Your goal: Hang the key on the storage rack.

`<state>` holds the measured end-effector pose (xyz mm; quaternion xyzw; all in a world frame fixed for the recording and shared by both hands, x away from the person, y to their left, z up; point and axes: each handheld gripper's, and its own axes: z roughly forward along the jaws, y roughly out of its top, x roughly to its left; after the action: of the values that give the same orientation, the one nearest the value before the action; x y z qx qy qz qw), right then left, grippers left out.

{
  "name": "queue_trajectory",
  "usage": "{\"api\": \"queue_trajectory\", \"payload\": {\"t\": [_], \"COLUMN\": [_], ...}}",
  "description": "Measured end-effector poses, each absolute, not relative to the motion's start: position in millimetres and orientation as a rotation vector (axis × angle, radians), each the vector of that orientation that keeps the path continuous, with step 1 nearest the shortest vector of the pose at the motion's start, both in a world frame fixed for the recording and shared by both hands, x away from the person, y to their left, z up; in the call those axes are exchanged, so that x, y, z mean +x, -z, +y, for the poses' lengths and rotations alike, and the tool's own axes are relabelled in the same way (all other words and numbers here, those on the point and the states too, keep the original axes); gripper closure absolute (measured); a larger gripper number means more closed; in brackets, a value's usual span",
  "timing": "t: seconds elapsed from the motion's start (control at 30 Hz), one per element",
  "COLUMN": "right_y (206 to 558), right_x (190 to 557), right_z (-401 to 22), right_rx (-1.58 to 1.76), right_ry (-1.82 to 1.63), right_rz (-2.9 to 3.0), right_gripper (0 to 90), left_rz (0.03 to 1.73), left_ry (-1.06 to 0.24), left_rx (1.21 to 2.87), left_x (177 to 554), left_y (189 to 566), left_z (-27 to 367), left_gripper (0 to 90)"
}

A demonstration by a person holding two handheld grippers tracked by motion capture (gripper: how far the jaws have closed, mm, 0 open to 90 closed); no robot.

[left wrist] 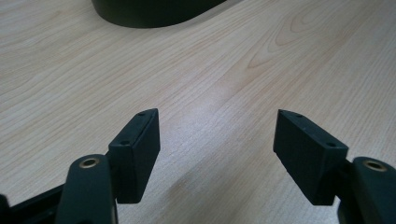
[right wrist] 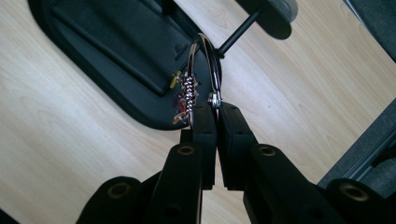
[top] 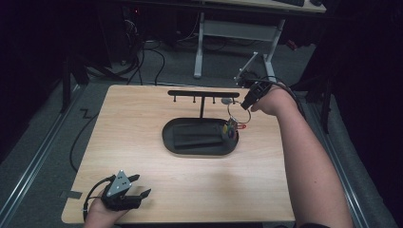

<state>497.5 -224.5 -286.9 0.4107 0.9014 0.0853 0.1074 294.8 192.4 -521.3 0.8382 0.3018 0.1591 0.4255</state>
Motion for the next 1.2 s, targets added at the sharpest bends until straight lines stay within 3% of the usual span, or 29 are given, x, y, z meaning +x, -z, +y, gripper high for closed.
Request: {"api": "queue_trajectory", "payload": {"t": [0.73,1.2], "right_y": [309.6,297.2], "right_x": [534.9,522.5], "right_z": [-219.5,-214.6], "right_rx": [1.224,1.231], "right_ry": [-0.226,-0.301], "right_rz": [2.613,2.526], "right_gripper": [85.3,70.5], "left_rz": [0.724,0.727], "left_ry": [-0.405,-0.394], "left_rx": [2.138,2.137], "left_x": [290.1,292.9], "left_y": [522.0,523.2], "left_z": [186.8,186.0], "left_gripper": [32.4,32.5]}}
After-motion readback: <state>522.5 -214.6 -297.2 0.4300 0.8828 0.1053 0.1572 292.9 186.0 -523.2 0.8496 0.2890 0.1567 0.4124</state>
